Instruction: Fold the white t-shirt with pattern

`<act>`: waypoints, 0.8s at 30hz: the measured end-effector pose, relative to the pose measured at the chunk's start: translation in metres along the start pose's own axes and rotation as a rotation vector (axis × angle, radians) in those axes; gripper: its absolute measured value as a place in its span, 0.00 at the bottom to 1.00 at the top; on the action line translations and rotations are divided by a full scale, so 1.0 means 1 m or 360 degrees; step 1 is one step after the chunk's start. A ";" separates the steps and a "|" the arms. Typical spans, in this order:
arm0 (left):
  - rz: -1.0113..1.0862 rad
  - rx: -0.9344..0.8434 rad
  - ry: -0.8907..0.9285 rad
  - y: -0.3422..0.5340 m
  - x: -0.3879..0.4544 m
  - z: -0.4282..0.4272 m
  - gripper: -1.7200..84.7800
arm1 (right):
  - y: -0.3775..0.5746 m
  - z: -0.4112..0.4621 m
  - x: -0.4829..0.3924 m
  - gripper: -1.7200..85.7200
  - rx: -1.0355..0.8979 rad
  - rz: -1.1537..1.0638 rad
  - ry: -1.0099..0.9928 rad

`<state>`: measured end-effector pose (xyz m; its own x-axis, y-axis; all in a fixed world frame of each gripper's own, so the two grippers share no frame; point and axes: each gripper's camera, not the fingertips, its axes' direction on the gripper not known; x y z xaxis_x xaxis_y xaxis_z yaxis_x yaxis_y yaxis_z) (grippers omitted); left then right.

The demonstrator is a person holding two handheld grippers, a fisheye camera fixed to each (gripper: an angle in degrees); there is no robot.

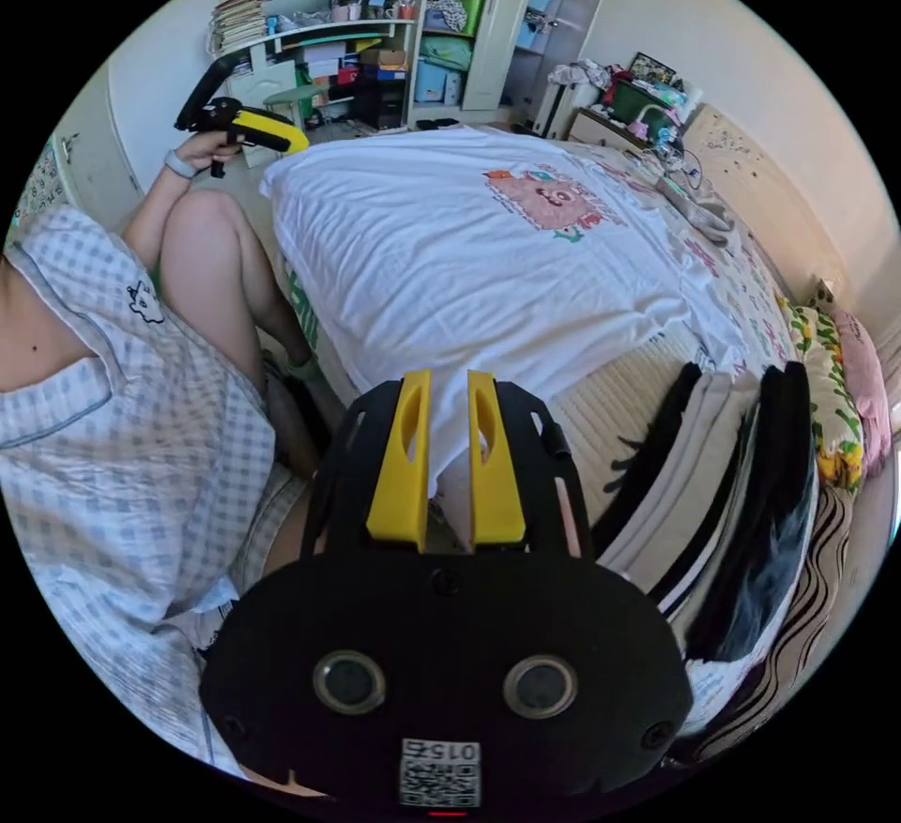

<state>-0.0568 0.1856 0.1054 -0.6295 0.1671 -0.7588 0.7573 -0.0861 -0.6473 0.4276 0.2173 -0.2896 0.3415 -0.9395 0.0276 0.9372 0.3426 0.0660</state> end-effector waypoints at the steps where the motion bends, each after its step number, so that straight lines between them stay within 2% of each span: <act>1: 0.0035 -0.0102 -0.0019 0.001 0.005 0.005 0.03 | 0.008 -0.001 0.001 0.09 0.0041 0.0117 0.0049; 3: 0.0095 -0.0221 -0.0092 0.005 0.011 0.012 0.03 | 0.014 0.004 0.004 0.09 0.0010 0.0235 0.0038; 8: 0.0045 -0.0137 -0.0145 0.019 0.007 -0.007 0.03 | 0.023 0.016 -0.004 0.14 -0.0024 0.0322 -0.0196; 14: 0.0006 -0.0144 -0.0010 0.029 -0.008 -0.003 0.03 | 0.024 0.015 -0.033 0.12 -0.0070 0.0248 0.0039; 19: 0.0094 -0.0098 -0.0019 0.030 -0.003 -0.007 0.02 | 0.021 0.018 -0.068 0.06 -0.0154 -0.0032 0.0326; 24: 0.0115 -0.0026 -0.0033 0.035 0.001 -0.025 0.02 | 0.040 -0.005 -0.057 0.02 -0.0087 0.0075 0.0204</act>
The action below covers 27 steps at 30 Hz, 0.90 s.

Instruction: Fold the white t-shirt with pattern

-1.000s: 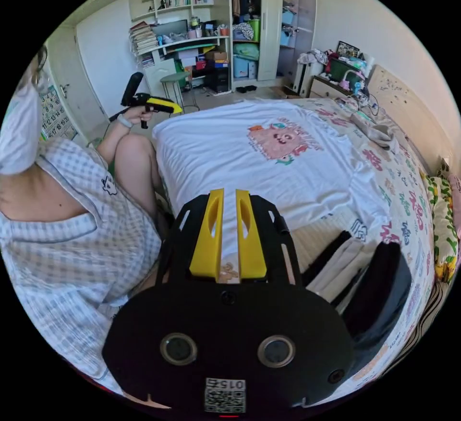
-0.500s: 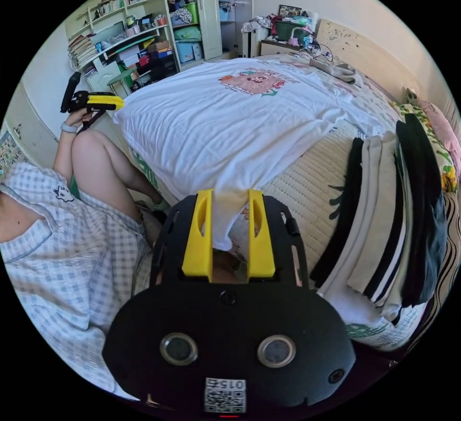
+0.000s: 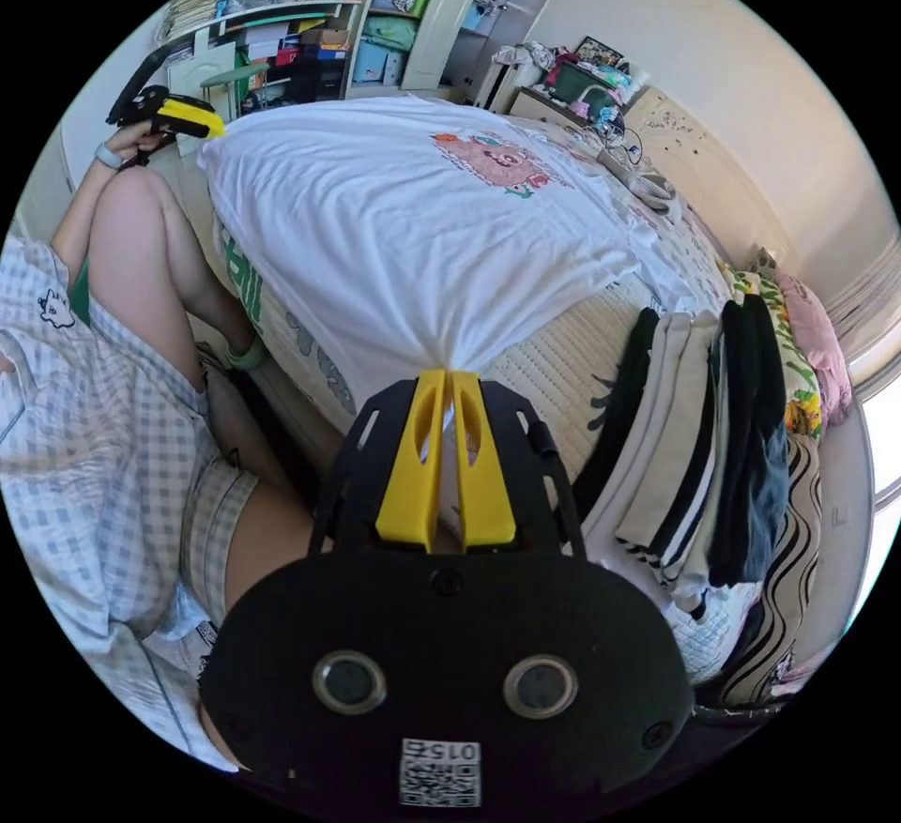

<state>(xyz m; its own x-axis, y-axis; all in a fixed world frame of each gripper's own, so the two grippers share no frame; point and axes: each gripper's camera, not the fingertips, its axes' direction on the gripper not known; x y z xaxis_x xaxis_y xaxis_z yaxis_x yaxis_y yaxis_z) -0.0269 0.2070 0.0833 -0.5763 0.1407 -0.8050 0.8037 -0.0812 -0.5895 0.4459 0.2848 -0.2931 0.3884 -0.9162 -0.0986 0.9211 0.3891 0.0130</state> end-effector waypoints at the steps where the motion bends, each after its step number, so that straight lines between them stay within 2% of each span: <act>1: -0.0011 0.0035 0.0031 0.003 -0.002 -0.006 0.02 | 0.006 -0.004 0.004 0.01 0.0012 0.0027 -0.0030; 9: 0.0043 -0.0195 -0.0011 -0.007 0.011 0.022 0.02 | 0.005 0.016 0.004 0.02 -0.0172 -0.0052 -0.0041; 16: -0.0083 -0.0136 0.0100 0.002 0.003 0.023 0.03 | 0.027 -0.006 0.050 0.06 -0.0029 0.0124 -0.0236; 21: -0.0189 -0.0161 0.0005 0.021 0.002 0.020 0.03 | 0.058 -0.023 0.089 0.06 0.0094 0.0349 -0.0126; 27: -0.0408 0.0051 -0.0177 0.012 0.002 0.001 0.01 | 0.078 -0.045 0.139 0.06 0.0356 0.0494 -0.0143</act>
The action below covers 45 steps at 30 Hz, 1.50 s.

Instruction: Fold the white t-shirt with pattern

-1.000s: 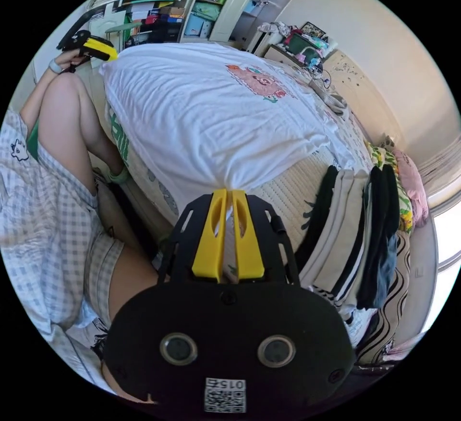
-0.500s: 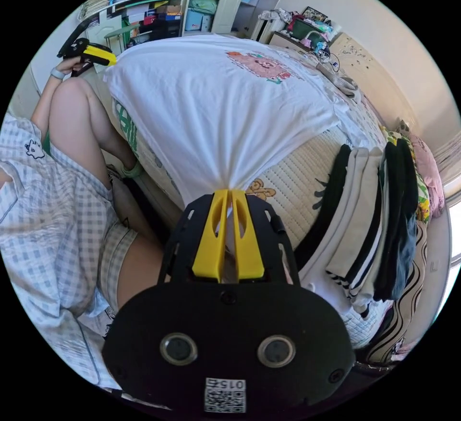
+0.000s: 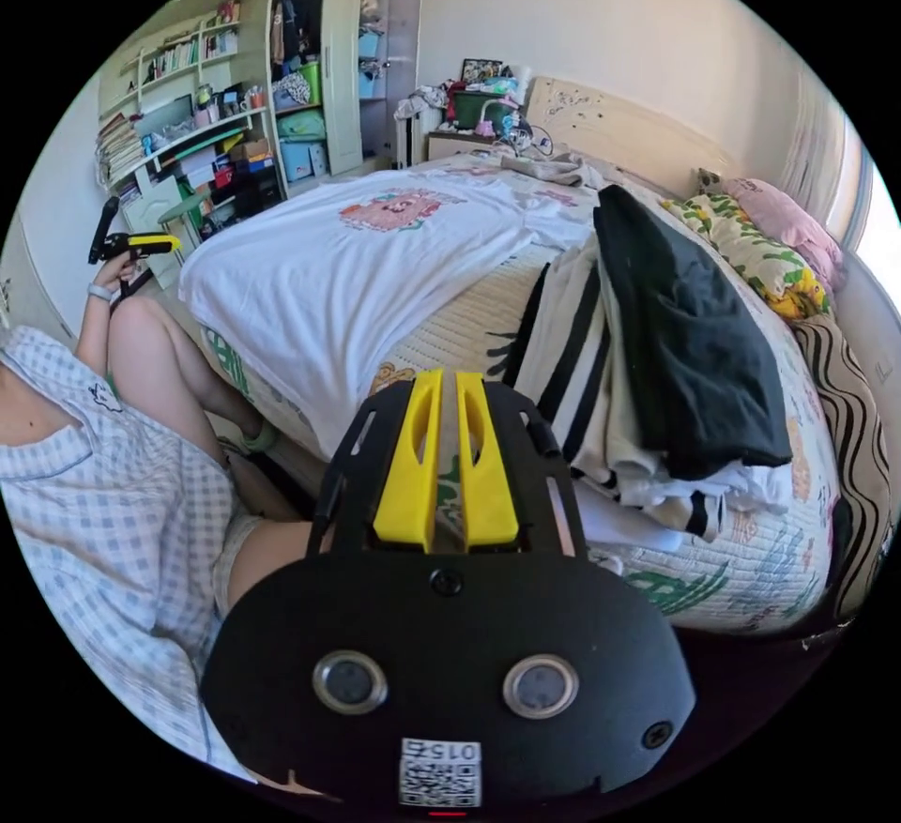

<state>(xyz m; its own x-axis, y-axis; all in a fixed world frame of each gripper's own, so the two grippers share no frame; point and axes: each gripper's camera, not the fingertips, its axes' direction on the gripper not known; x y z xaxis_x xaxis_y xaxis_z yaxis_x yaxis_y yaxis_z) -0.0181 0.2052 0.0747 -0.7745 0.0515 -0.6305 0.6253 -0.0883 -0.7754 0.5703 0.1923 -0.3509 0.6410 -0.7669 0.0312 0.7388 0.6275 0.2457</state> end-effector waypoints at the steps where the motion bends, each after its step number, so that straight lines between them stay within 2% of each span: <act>1: 0.0041 0.0077 0.0012 -0.013 0.009 -0.005 0.01 | -0.008 -0.006 0.009 0.06 0.0070 -0.0002 -0.0039; 7: 0.0387 0.0308 0.0266 -0.128 0.082 0.001 0.01 | -0.084 -0.028 0.056 0.04 0.0298 -0.0120 0.0007; 10: 0.0574 0.0333 0.0377 -0.196 0.139 0.023 0.01 | -0.137 -0.027 0.089 0.03 0.0323 -0.0160 0.0110; 14: 0.0845 0.0337 0.0366 -0.270 0.231 0.070 0.01 | -0.205 -0.007 0.144 0.02 0.0263 -0.0104 0.0260; 17: 0.1003 0.0339 0.0381 -0.324 0.314 0.119 0.01 | -0.258 0.026 0.197 0.02 0.0148 -0.0024 0.0321; 19: 0.1083 0.0319 0.0470 -0.363 0.378 0.162 0.02 | -0.298 0.065 0.244 0.02 -0.0053 0.0052 0.0362; 22: 0.1128 0.0247 0.0545 -0.404 0.449 0.220 0.02 | -0.333 0.121 0.302 0.02 -0.0306 0.0150 0.0326; 25: 0.1097 0.0187 0.0502 -0.433 0.499 0.277 0.03 | -0.348 0.176 0.356 0.03 -0.0392 0.0307 0.0246; 30: 0.1006 0.0022 0.0596 -0.449 0.526 0.361 0.03 | -0.322 0.266 0.431 0.06 -0.0338 0.0686 -0.0131; 32: 0.1011 0.0030 0.0683 -0.446 0.527 0.378 0.03 | -0.316 0.289 0.452 0.07 -0.0435 0.0792 -0.0224; 36: 0.1005 0.0031 0.0754 -0.444 0.528 0.392 0.02 | -0.327 0.298 0.462 0.10 -0.0482 0.0764 -0.0036; 40: 0.1096 0.0121 0.0671 -0.431 0.540 0.393 0.02 | -0.329 0.330 0.474 0.13 -0.0629 0.0817 -0.0085; 44: 0.1165 0.0223 0.0660 -0.420 0.542 0.390 0.02 | -0.339 0.344 0.469 0.10 -0.0676 0.0705 0.0056; 45: 0.1162 0.0258 0.0667 -0.417 0.539 0.390 0.02 | -0.341 0.346 0.468 0.07 -0.0663 0.0677 0.0068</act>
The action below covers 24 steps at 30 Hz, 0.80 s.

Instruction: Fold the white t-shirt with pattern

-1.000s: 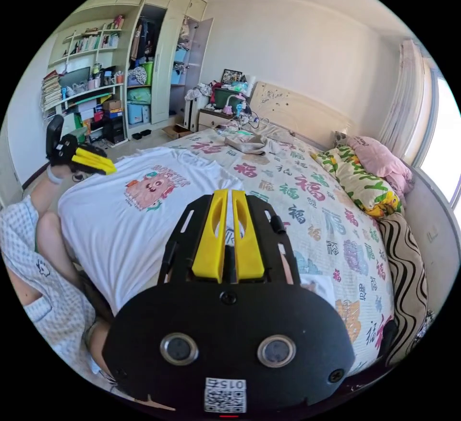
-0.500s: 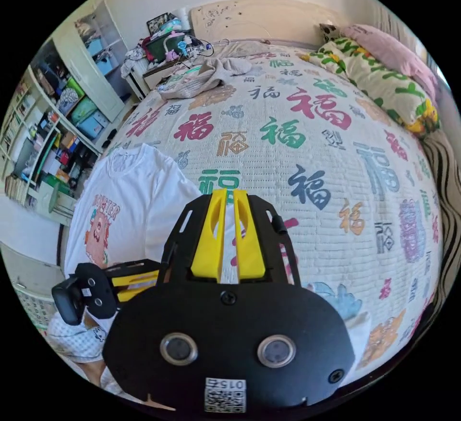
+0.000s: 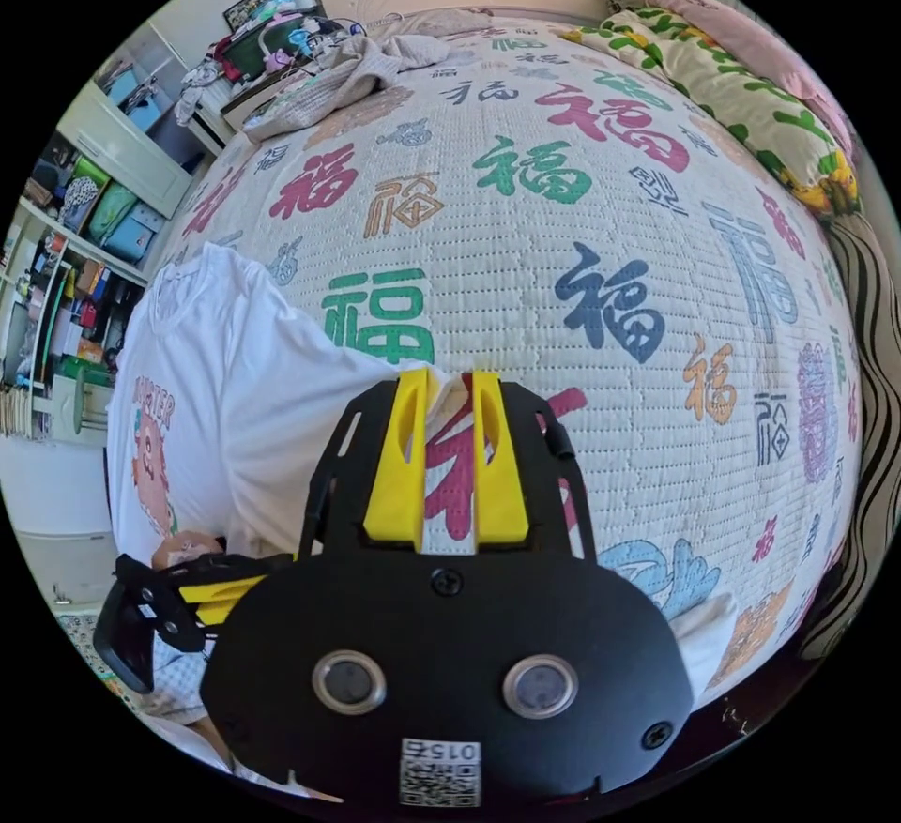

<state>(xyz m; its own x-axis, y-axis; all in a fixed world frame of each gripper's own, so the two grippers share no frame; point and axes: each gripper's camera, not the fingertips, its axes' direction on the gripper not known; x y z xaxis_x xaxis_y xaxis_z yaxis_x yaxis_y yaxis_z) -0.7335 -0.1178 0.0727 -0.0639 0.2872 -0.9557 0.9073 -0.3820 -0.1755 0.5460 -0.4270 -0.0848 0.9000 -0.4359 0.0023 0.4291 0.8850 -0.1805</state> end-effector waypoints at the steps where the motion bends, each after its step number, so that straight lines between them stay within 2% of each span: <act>1: -0.0015 0.0041 -0.0002 0.004 -0.002 -0.003 0.02 | -0.001 -0.001 -0.001 0.04 0.0037 -0.0035 -0.0088; 3: -0.0078 0.0110 0.0014 0.010 -0.012 -0.008 0.02 | -0.003 -0.005 -0.001 0.02 0.0110 -0.0032 -0.0208; 7: -0.0291 0.0315 0.0082 0.030 -0.044 -0.028 0.02 | -0.006 -0.011 -0.003 0.01 0.0248 -0.0022 -0.0169; 15: -0.0420 0.0454 0.0026 0.052 -0.075 -0.047 0.02 | -0.008 -0.015 -0.016 0.01 0.0400 -0.0028 -0.0242; 20: -0.0473 0.0345 0.0003 0.066 -0.094 -0.064 0.02 | -0.020 -0.039 -0.075 0.01 0.0372 -0.0228 -0.0048; 24: -0.0560 0.0384 -0.0032 0.109 -0.100 -0.094 0.02 | -0.038 -0.030 -0.169 0.01 0.0322 -0.0461 0.0154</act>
<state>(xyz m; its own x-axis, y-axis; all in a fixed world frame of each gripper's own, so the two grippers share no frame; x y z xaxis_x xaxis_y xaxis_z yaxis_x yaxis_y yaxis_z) -0.5893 -0.1056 0.1715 -0.3622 0.4205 -0.8318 0.7059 -0.4590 -0.5395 0.3753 -0.3918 -0.1081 0.7318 -0.6779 -0.0701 0.6802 0.7329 0.0120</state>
